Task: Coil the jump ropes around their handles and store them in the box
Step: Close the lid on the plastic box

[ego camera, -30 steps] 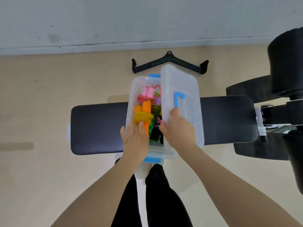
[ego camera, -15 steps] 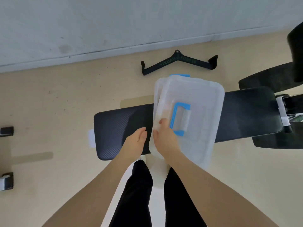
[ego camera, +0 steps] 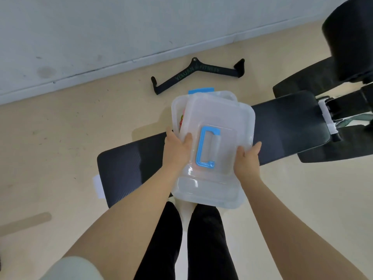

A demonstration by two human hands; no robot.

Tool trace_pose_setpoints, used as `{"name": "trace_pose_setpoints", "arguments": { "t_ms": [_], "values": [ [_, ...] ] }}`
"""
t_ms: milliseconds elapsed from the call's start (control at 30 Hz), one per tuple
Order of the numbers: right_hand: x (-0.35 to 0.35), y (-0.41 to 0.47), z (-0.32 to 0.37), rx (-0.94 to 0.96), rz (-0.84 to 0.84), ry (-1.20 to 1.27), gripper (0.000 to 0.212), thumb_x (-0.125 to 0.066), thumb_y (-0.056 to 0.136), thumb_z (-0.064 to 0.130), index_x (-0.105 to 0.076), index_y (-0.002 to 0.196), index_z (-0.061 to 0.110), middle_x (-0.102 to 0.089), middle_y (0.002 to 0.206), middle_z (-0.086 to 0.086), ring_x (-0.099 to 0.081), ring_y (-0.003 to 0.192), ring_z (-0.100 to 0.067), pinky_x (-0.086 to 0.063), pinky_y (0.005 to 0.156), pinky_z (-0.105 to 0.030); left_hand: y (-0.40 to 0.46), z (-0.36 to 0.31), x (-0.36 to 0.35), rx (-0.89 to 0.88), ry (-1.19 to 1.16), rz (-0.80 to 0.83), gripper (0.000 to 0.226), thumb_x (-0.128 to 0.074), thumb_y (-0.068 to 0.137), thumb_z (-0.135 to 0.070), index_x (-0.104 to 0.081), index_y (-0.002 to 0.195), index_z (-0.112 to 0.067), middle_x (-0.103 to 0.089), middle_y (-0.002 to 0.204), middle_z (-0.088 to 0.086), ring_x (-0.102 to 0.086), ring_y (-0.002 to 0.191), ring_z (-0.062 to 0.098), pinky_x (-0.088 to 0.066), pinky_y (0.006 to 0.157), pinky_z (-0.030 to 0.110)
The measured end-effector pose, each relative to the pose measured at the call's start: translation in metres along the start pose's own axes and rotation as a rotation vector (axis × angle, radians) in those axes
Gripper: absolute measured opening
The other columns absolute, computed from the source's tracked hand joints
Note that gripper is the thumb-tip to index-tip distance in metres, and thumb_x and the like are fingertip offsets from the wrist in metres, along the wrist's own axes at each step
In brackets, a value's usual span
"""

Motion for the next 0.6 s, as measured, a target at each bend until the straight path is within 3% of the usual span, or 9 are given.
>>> {"name": "trace_pose_setpoints", "arguments": {
  "t_ms": [67, 133, 233, 367, 500, 600],
  "values": [
    [-0.003, 0.011, 0.013, 0.076, 0.042, -0.029, 0.038, -0.03, 0.097, 0.025, -0.028, 0.133, 0.013, -0.047, 0.126, -0.008, -0.052, 0.106, -0.028, -0.046, 0.084, -0.042, 0.004, -0.001, -0.001, -0.035, 0.052, -0.021, 0.051, -0.043, 0.094, -0.039, -0.033, 0.137, -0.012, -0.054, 0.124, 0.007, -0.055, 0.108, 0.024, -0.047, 0.093, 0.041],
    [-0.005, 0.022, 0.029, 0.161, 0.05, -0.13, 0.039, -0.028, 0.098, 0.029, -0.025, 0.136, 0.021, -0.049, 0.125, -0.005, -0.054, 0.103, -0.025, -0.049, 0.085, -0.046, 0.005, 0.003, 0.001, -0.062, 0.047, -0.055, 0.049, -0.039, 0.096, -0.039, -0.034, 0.138, -0.014, -0.054, 0.125, 0.005, -0.054, 0.11, 0.022, -0.045, 0.095, 0.041],
    [-0.015, 0.035, 0.047, 0.246, 0.103, -0.249, 0.039, -0.024, 0.099, 0.033, -0.021, 0.138, 0.03, -0.052, 0.121, -0.004, -0.056, 0.098, -0.024, -0.05, 0.086, -0.051, 0.006, 0.008, 0.006, -0.082, 0.004, -0.15, 0.039, -0.039, 0.097, -0.036, -0.046, 0.128, -0.014, -0.056, 0.116, 0.005, -0.056, 0.103, 0.02, -0.046, 0.088, 0.036],
    [-0.016, 0.043, 0.05, 0.304, 0.069, -0.36, 0.04, -0.022, 0.099, 0.036, -0.019, 0.139, 0.031, -0.05, 0.118, -0.005, -0.055, 0.087, -0.023, -0.052, 0.077, -0.047, 0.004, 0.016, 0.004, -0.069, 0.036, -0.245, 0.034, -0.038, 0.097, -0.039, -0.053, 0.109, -0.012, -0.057, 0.104, 0.006, -0.057, 0.091, 0.021, -0.047, 0.077, 0.034],
    [-0.018, 0.046, 0.045, 0.338, 0.073, -0.357, 0.04, -0.022, 0.099, 0.033, -0.016, 0.139, 0.032, -0.05, 0.114, -0.003, -0.049, 0.077, -0.02, -0.046, 0.069, -0.039, 0.0, 0.025, 0.005, 0.005, 0.09, -0.313, 0.033, -0.036, 0.097, -0.042, -0.047, 0.089, -0.012, -0.055, 0.083, 0.0, -0.054, 0.079, 0.022, -0.044, 0.072, 0.036],
    [-0.019, 0.047, 0.047, 0.356, 0.084, -0.328, 0.04, -0.023, 0.099, 0.032, -0.018, 0.14, 0.03, -0.053, 0.114, -0.005, -0.052, 0.08, -0.023, -0.049, 0.073, -0.042, -0.001, 0.025, 0.004, 0.035, 0.057, -0.293, 0.029, -0.037, 0.097, -0.041, -0.044, 0.092, -0.014, -0.052, 0.076, -0.006, -0.053, 0.076, 0.022, -0.042, 0.069, 0.034]
  ]
}}
Point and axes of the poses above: each hand's wrist, its own y-axis towards the middle knuckle, its own x-axis out of the back of the hand, z = x × y, the point moved 10 cm from there along y, towards the middle knuckle
